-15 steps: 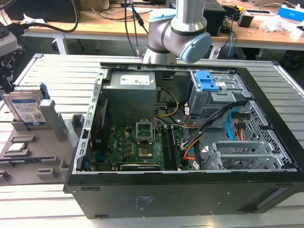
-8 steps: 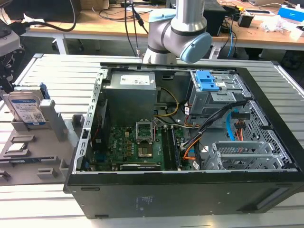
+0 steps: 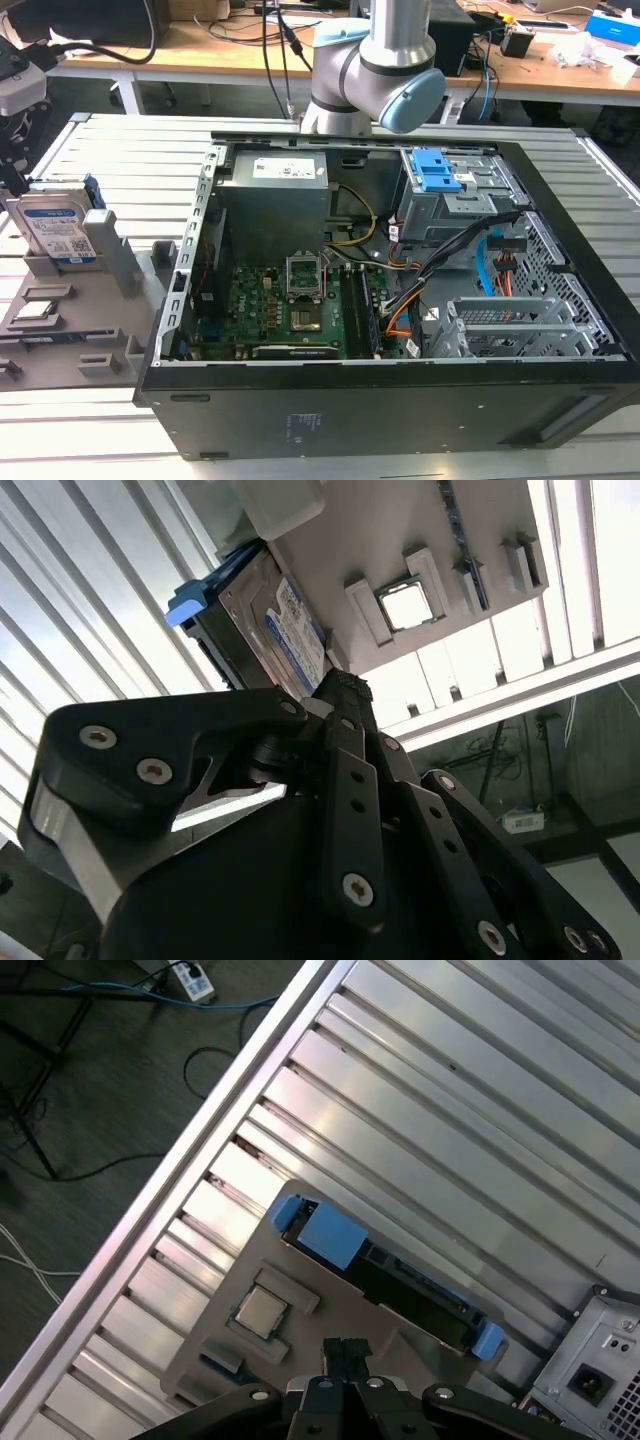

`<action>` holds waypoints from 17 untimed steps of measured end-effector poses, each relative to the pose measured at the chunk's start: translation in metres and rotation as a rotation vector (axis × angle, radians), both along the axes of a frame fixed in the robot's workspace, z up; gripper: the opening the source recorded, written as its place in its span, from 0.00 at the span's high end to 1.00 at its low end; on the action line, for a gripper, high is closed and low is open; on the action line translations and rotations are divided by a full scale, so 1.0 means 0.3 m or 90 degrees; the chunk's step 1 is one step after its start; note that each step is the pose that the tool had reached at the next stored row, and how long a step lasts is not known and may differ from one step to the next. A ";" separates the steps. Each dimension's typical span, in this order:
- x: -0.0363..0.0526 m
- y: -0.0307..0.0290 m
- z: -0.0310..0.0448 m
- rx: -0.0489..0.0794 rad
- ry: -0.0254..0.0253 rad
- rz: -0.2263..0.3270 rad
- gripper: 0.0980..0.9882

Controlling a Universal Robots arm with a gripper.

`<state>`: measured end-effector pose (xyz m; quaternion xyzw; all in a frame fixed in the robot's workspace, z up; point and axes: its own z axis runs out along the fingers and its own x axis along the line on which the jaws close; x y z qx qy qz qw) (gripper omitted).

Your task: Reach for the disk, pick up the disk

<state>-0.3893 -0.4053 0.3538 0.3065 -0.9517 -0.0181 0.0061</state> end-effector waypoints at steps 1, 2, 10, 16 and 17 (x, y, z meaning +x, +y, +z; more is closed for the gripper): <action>0.000 0.000 0.000 0.000 0.0000 0.010 0.99; 0.000 0.000 0.000 0.000 0.0000 0.015 0.99; 0.000 0.000 0.000 0.000 0.0000 0.057 0.99; 0.000 0.000 0.000 0.000 0.0000 0.088 0.99; 0.000 0.000 0.000 0.000 0.0000 0.093 0.99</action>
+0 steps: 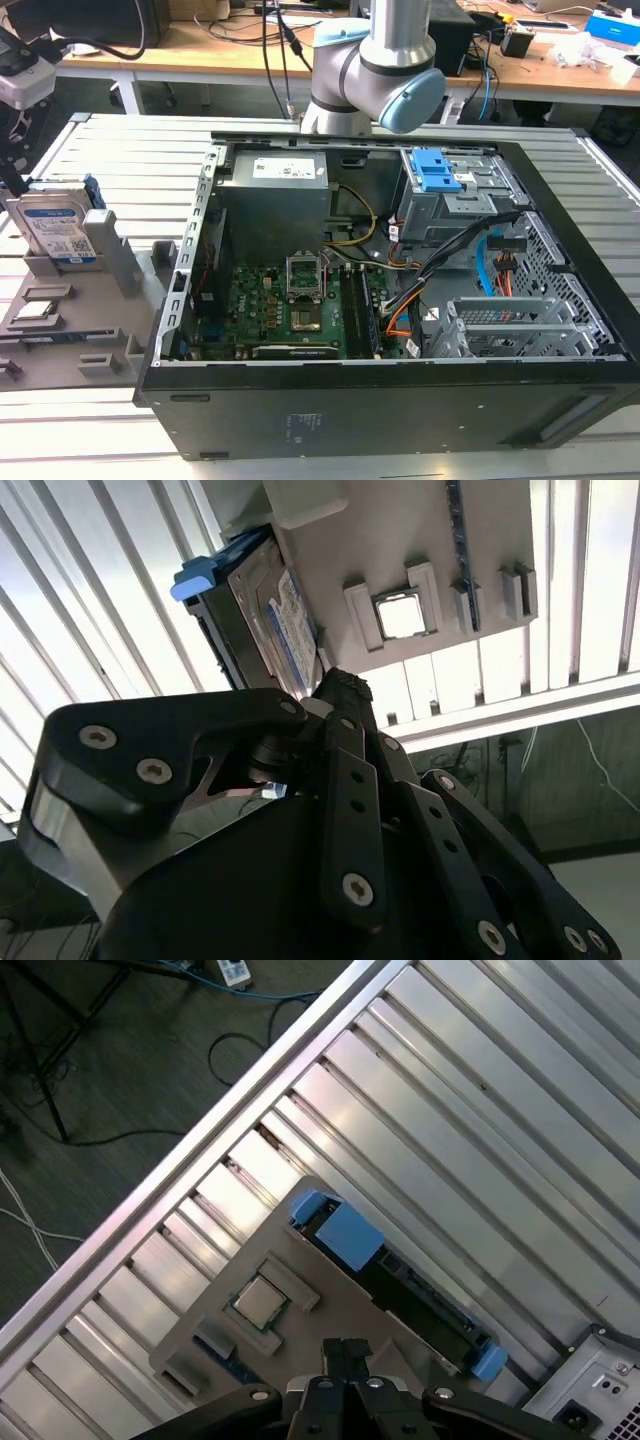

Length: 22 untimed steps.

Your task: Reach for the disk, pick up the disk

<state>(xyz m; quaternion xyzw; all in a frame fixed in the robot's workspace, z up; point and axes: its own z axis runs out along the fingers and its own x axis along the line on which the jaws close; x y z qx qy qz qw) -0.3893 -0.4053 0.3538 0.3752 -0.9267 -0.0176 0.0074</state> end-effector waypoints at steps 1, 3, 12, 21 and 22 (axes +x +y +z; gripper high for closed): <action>0.000 0.000 0.000 0.000 0.0000 0.007 0.99; 0.000 0.000 0.000 0.000 0.0000 0.024 0.99; 0.000 0.000 0.000 0.000 0.0000 0.078 0.99; 0.000 0.000 0.000 0.000 0.0000 0.123 0.99; 0.000 0.000 0.000 0.000 0.0000 0.127 0.99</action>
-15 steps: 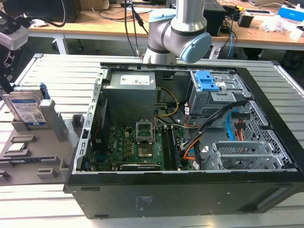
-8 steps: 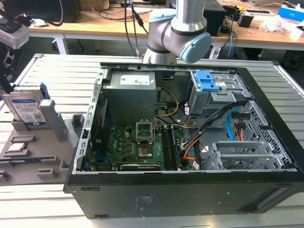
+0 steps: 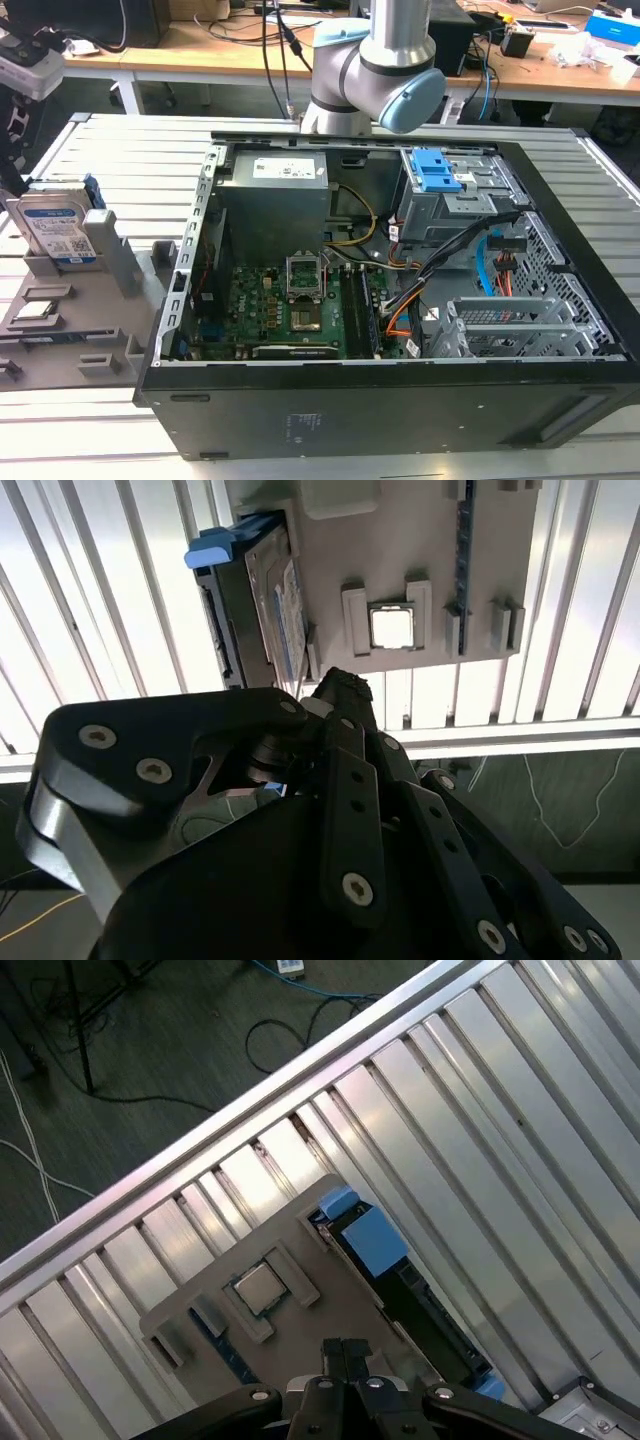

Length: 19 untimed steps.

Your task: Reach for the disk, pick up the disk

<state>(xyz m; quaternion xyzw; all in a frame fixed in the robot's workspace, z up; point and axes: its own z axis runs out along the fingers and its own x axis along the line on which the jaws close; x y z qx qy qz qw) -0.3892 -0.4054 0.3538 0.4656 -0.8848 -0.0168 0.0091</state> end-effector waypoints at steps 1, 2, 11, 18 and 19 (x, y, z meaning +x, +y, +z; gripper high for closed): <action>0.000 0.000 0.000 0.000 0.0000 0.004 0.99; 0.000 0.000 0.000 0.000 0.0000 0.010 0.99; 0.000 0.000 0.000 0.000 0.0000 0.061 0.99; 0.000 0.000 0.000 0.000 0.0000 0.090 0.99; 0.000 0.000 0.000 0.000 0.0000 0.093 0.99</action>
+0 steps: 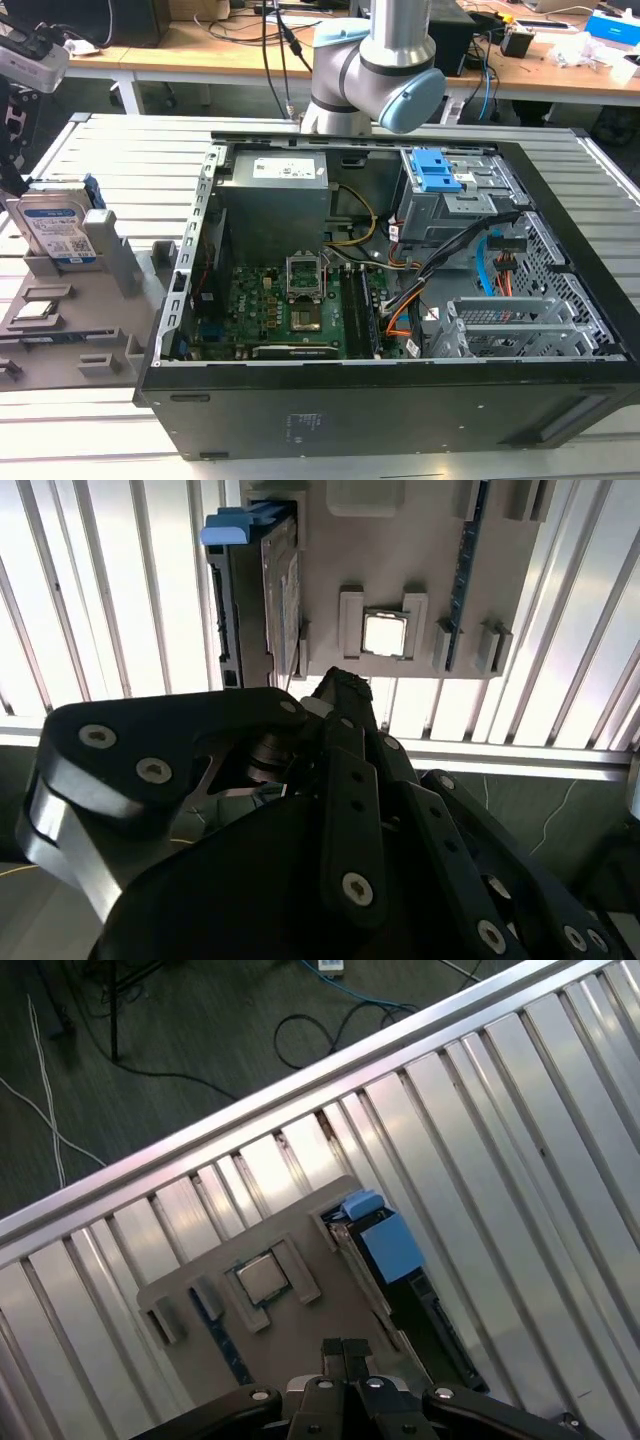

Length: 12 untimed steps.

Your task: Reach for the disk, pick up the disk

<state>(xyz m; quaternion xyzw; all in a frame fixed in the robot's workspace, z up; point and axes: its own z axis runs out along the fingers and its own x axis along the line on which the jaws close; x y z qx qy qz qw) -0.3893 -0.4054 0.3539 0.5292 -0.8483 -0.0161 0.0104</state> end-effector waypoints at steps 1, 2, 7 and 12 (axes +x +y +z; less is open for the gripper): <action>0.000 0.000 0.000 0.000 -0.0001 0.003 0.99; 0.000 0.000 0.000 0.000 0.0000 0.007 0.99; 0.000 0.000 0.000 0.000 0.0000 0.026 0.99; 0.000 0.000 0.000 0.000 0.0000 0.048 0.99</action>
